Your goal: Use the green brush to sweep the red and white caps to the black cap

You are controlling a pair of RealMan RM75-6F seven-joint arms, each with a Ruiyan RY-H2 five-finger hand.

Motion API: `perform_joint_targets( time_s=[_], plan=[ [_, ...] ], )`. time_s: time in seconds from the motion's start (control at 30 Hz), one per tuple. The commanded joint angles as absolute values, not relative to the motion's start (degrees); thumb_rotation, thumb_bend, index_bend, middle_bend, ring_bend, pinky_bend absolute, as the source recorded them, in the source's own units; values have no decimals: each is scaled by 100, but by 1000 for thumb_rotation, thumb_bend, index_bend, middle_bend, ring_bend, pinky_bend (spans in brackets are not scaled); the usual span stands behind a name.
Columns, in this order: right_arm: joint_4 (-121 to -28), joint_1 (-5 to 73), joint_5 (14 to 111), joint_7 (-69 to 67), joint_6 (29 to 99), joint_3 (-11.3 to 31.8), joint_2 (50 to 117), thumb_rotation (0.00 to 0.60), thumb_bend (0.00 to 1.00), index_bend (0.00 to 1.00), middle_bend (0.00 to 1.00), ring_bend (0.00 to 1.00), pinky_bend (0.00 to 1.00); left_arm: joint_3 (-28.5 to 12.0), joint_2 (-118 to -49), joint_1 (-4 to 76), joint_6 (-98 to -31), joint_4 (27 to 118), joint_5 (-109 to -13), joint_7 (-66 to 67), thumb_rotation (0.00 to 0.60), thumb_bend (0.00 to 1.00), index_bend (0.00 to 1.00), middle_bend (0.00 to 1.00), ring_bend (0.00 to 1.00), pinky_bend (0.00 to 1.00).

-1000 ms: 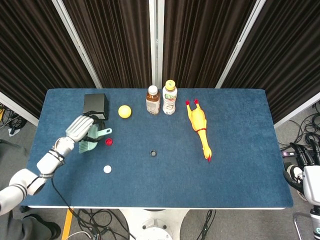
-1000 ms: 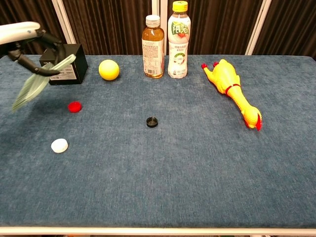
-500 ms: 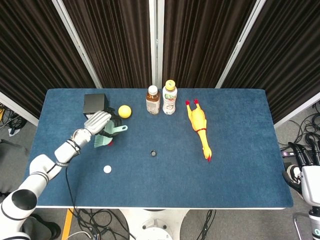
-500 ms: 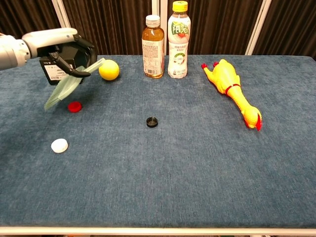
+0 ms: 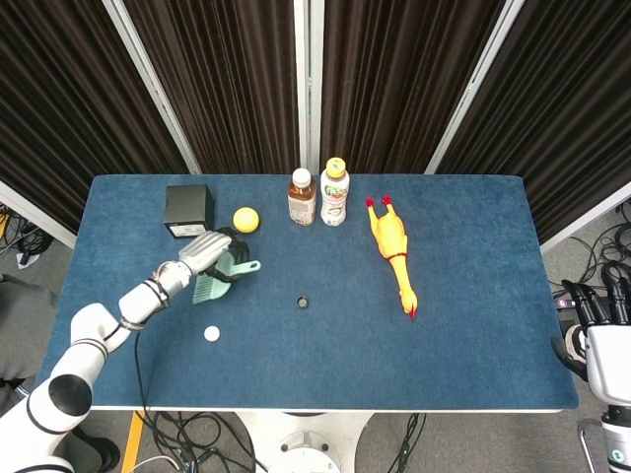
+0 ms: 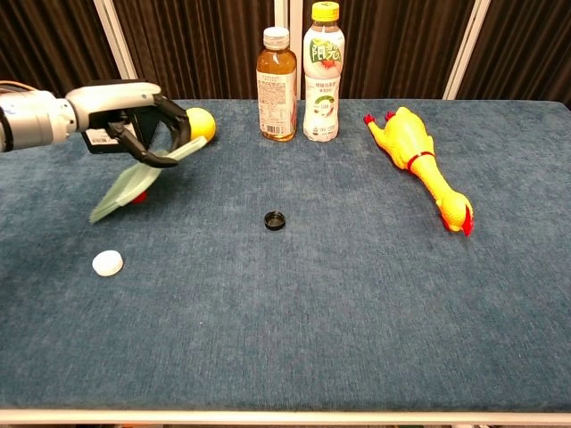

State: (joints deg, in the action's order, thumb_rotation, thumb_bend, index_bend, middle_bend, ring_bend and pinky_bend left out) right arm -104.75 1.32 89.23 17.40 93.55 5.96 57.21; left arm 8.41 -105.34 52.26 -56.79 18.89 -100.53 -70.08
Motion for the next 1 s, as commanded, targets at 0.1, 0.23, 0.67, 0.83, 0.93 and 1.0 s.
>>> perform_joint_targets(
  time_s=[0.1,0.23,0.67,0.83,0.93,1.0],
  plan=[
    [-10506,105,8910,1786,9377,592,5729,600,115,154,226,23,44,975,-10573,5416,-5941,2018,-10197,-7277,600,423,508,559,381,164],
    [-10502,76,8898,1784,9405,588,5736,600,114,154,226,22,44,1064,-10596,5533,-6075,2150,-10289,-7386,600,423,508,559,381,164],
    [-10474,33,8952,1702,9484,607,5701,600,115,155,226,22,44,792,-10420,5410,-6917,2821,-10011,-7585,600,423,508,559,382,165],
    [-10466,22,8966,1680,9488,600,5707,600,114,154,226,22,44,833,-10278,5307,-6756,2864,-9925,-7723,600,422,508,560,381,165],
    [-10460,25,8972,1653,9465,588,5733,600,115,155,226,22,44,818,-10286,5287,-6493,2828,-9817,-7947,600,423,509,561,381,165],
    [-10456,26,8986,1665,9456,579,5747,600,116,155,226,22,44,849,-10339,5272,-6382,2741,-9813,-7963,600,424,510,562,381,165]
  ],
)
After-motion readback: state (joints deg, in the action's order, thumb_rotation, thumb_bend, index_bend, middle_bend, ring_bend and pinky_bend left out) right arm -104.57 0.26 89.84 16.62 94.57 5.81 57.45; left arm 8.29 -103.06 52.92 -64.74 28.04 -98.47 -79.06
